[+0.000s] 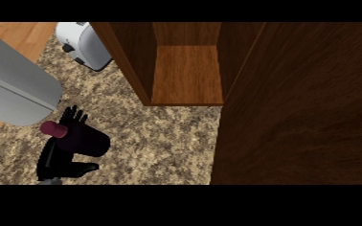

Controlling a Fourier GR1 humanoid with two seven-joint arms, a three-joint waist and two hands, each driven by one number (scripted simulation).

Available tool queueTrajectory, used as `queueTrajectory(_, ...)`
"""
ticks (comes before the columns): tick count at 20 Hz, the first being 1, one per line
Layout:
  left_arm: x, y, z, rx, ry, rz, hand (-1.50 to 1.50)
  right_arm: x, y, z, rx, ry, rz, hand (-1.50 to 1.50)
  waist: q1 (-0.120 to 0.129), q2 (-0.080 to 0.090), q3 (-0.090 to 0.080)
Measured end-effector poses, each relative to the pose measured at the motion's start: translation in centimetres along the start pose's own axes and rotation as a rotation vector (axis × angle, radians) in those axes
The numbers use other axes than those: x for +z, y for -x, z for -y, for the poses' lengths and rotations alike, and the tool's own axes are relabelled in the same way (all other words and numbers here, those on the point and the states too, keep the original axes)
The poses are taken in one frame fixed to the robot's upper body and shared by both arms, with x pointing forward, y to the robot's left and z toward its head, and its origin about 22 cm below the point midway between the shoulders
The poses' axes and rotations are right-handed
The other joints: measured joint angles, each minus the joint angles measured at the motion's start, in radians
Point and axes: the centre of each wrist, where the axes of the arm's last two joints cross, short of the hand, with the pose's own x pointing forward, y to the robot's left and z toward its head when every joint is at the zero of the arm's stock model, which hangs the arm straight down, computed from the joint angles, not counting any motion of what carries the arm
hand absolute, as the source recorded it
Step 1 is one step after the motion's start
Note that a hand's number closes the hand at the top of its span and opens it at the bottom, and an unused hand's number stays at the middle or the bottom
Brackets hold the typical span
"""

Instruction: Pick up the wine, place it into the cabinet and close the cabinet

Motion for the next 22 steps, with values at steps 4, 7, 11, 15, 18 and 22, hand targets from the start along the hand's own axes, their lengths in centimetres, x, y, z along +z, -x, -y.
queueTrajectory(4,-0.2,0.4,-0.1,0.024,0.010,0.011,1.50,0.0,0.1,0.2,0.009,0.007,0.006,-1.50,0.000,0.000,0.000)
queueTrajectory(7,-0.8,0.5,0.4,0.064,0.038,0.013,1.50,-0.2,-0.1,0.2,0.006,0.010,0.006,-1.50,0.002,0.000,0.000)
queueTrajectory(11,-1.3,0.6,0.8,0.058,0.091,0.017,1.50,-0.1,0.1,-0.3,-0.020,-0.007,-0.006,-1.50,0.000,-0.001,0.002)
queueTrajectory(15,-1.6,0.5,1.0,0.002,0.126,0.036,1.50,0.0,0.2,-0.1,-0.016,0.003,-0.004,-1.50,0.000,-0.002,0.002)
queueTrajectory(18,-2.0,0.3,1.5,-0.077,0.152,0.066,1.50,0.1,0.4,-0.2,-0.024,0.000,-0.005,-1.50,-0.002,-0.003,0.003)
queueTrajectory(22,-1.8,-0.4,1.4,-0.119,0.115,0.092,1.50,0.1,0.5,-0.1,-0.015,0.004,-0.001,-1.50,0.002,-0.002,0.001)
